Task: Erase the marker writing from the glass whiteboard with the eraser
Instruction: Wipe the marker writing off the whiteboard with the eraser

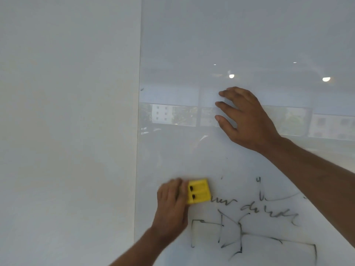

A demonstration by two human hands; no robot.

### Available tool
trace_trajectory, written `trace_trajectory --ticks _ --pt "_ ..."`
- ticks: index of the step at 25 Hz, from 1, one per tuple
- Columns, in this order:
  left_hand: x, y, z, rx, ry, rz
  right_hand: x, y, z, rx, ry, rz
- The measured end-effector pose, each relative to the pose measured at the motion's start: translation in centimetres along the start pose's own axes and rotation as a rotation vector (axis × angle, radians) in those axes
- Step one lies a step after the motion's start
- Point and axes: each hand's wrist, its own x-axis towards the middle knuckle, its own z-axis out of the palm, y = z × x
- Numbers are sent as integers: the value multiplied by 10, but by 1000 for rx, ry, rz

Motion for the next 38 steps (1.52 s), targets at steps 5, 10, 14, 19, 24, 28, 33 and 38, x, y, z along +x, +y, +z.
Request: trace_trajectory --ticks 5,10,14,19,24,28,33,38 --pt "61 -8 -18 22 16 28 -2 -4 -4 22 -47 20" --pt "155 -4 -32 3 102 -61 -10 -18 -18 200 -165 122" --pt "98 21 -15 -26 59 157 -53 -42 -25 250 -533 -22" --pt "91 26 -10 -61 1 249 -120 -63 -12 -44 -477 -222" --pt "119 11 -25 -141 -31 361 -101 -27 -33 -119 -315 -153" --pt "174 -17 -37 3 85 198 -83 32 -74 -288 60 292" --pt "205 -42 -32 114 37 103 -135 -46 -23 -38 -63 206" --pt "200 -46 -22 105 38 108 -256 -133 -4 -10 -401 -386"
